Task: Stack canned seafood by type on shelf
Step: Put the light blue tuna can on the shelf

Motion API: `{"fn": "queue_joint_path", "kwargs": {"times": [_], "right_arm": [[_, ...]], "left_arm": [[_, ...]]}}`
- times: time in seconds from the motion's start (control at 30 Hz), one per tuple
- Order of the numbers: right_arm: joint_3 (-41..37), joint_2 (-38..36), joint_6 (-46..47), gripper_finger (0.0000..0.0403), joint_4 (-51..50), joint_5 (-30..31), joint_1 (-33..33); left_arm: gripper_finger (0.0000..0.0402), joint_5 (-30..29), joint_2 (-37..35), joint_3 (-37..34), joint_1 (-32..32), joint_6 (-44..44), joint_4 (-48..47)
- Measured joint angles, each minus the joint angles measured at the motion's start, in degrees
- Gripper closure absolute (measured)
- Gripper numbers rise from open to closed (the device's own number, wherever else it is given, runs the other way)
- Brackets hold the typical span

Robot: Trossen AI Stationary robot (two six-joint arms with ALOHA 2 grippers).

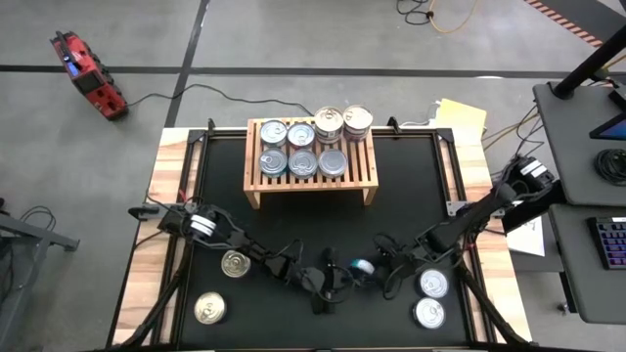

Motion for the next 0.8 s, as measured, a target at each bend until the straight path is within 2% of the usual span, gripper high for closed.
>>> {"fn": "queue_joint_path", "kwargs": {"times": [0.17, 0.4, 0.57, 0.8], "right_arm": [[0.0, 2.9, -2.1, 0.0058, 3.1, 0.0, 0.0], [1.3, 5.0, -16.8, 0.0077, 2.0, 0.0, 0.0], [1.4, 4.9, -23.6, 0.0093, -1.8, 0.2, 0.0], [1.6, 4.8, -26.2, 0.0113, -9.9, 3.5, 0.0]], "left_arm": [[0.0401, -0.1, 0.3, -0.3, 0.0, -0.2, -0.2], [0.0401, -0.1, 0.3, -0.3, 0.0, -0.2, 0.2], [0.0401, -0.2, 0.2, -0.3, 0.0, -0.4, 0.0], [0.0401, -0.2, 0.1, -0.3, 0.1, -0.6, -0.2]]}}
